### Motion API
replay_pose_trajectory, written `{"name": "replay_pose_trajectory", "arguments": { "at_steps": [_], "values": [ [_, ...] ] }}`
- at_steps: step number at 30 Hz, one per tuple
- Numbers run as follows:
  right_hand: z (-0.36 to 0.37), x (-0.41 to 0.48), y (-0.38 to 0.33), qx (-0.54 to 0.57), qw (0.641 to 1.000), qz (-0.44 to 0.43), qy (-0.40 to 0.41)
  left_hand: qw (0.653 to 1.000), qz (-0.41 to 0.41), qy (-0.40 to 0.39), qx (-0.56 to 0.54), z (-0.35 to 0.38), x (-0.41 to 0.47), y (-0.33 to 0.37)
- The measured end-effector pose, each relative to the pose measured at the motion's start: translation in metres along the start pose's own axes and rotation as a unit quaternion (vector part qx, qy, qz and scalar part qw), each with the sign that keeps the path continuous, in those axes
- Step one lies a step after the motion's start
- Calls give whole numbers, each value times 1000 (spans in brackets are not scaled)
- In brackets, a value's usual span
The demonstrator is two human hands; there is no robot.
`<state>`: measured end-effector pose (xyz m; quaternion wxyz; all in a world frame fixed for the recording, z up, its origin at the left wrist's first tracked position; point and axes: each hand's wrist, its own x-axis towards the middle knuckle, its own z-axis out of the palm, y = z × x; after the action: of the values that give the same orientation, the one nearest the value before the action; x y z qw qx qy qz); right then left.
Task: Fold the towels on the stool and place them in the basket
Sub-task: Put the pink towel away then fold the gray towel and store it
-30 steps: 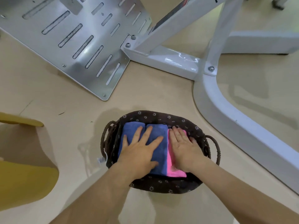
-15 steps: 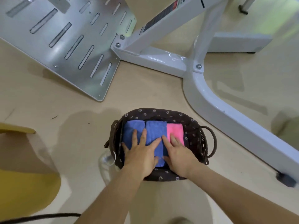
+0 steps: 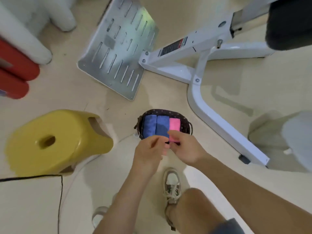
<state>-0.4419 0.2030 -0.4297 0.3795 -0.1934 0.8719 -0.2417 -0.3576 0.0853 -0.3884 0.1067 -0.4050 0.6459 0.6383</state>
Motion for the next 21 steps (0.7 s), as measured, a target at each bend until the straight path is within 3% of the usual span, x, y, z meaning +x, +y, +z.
{"name": "replay_pose_trajectory", "arguments": {
  "at_steps": [4,9,14,17,21],
  "values": [
    [-96,-90,-46,65,995,-21,77,999,20,24,-44,11,-98,102],
    [-220,-184,-64,48,987,-47,147,996,87,30,-13,47,-185,202],
    [-311,-252,-34,12,976,-52,211,987,144,46,48,95,-246,251],
    [-351,-294,-6,17,976,-34,216,977,182,49,99,131,-271,263],
    [-392,-326,35,13,979,-46,199,976,197,58,72,177,-299,284]
  ]
}}
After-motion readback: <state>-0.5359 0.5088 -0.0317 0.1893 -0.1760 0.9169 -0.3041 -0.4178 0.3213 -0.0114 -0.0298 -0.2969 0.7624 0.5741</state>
